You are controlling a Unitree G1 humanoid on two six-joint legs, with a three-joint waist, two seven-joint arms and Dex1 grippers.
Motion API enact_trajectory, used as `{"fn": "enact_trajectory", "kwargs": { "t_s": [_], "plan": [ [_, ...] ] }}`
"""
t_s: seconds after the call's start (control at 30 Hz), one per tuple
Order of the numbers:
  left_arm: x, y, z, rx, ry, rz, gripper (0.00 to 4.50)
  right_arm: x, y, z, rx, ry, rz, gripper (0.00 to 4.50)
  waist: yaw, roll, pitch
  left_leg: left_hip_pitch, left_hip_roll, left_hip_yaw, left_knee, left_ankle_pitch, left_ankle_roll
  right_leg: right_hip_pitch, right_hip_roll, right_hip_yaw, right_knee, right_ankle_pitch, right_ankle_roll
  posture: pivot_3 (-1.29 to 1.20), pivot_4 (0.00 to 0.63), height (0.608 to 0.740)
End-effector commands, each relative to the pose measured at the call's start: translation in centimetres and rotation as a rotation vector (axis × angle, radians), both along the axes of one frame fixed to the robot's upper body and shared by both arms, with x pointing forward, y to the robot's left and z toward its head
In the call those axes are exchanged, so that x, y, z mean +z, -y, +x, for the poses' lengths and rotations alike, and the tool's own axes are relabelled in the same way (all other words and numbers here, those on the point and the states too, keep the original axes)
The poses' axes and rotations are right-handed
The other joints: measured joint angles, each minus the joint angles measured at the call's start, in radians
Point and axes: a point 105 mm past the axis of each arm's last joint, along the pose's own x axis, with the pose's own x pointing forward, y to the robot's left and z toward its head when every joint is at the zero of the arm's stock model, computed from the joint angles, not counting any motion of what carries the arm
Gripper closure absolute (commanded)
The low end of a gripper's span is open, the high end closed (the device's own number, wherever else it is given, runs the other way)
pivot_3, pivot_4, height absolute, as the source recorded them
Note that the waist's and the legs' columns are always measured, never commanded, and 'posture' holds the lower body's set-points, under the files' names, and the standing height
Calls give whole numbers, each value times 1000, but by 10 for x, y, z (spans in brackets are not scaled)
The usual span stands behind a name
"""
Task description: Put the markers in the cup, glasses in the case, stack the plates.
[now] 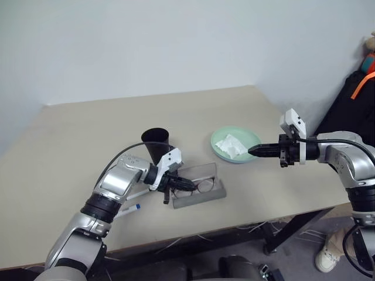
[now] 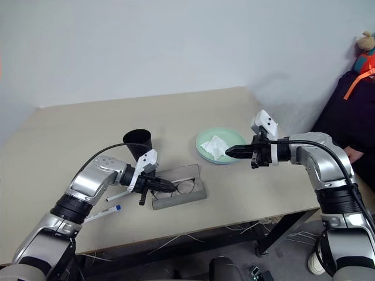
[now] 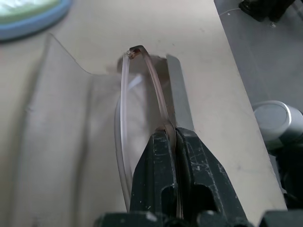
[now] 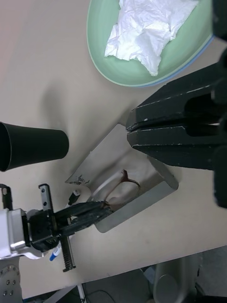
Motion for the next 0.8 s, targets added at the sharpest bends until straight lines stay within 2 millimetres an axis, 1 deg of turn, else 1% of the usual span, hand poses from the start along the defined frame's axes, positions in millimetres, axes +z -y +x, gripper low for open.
{"fn": "enact_trajectory", "kwargs": {
  "t_s": [0.03, 0.3, 0.5, 0.67, 0.8],
  "plan": [
    [19, 0, 11, 8, 64, -32, 4481, 12, -4, -2, 19, 42, 18, 4500, 0, 0, 0, 0, 0, 0, 0, 0, 0, 0, 0, 0, 0, 0, 0, 0, 0, 735],
    [10, 4, 5, -2, 37, -34, 4481, 12, -3, -2, 17, 43, 17, 4500, 0, 0, 0, 0, 0, 0, 0, 0, 0, 0, 0, 1, 0, 0, 0, 0, 0, 735],
    [2, 8, -2, -21, 6, -34, 4481, 12, -3, -3, 15, 42, 17, 4500, 0, 0, 0, 0, 0, 0, 0, 0, 0, 0, 0, 1, 0, 0, 0, 0, 0, 735],
    [-9, 11, -12, -40, -27, -16, 4481, 12, -3, -3, 13, 42, 17, 4500, 0, 0, 0, 0, 0, 0, 0, 0, 0, 0, 0, 1, 0, 0, 0, 0, 0, 735],
    [-11, 12, -15, -42, -39, -17, 4481, 11, -3, -3, 12, 41, 17, 4500, 1, 0, 0, 0, 0, 0, 0, 0, 0, 0, 0, 1, 1, 0, 0, 0, 0, 735]
  ]
}}
